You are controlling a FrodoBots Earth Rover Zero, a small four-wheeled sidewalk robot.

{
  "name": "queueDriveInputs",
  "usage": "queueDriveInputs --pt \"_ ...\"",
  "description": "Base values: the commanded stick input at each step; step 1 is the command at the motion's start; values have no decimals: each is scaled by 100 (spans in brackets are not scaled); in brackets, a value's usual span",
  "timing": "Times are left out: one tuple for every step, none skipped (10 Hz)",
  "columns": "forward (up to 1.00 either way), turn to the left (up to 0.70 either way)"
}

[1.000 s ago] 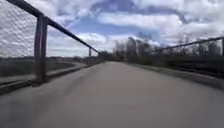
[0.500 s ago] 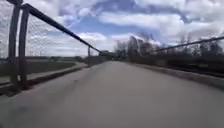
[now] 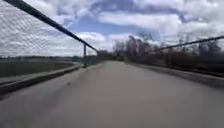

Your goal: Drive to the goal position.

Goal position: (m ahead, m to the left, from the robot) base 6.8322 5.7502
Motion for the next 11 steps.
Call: queueDriveInputs --pt "95 0" --pt "94 0" --pt "94 0" --pt "95 0" --pt "95 0" --pt "95 0" --pt "95 0" --pt "95 0" --pt "94 0" --pt "94 0" --pt "94 0"
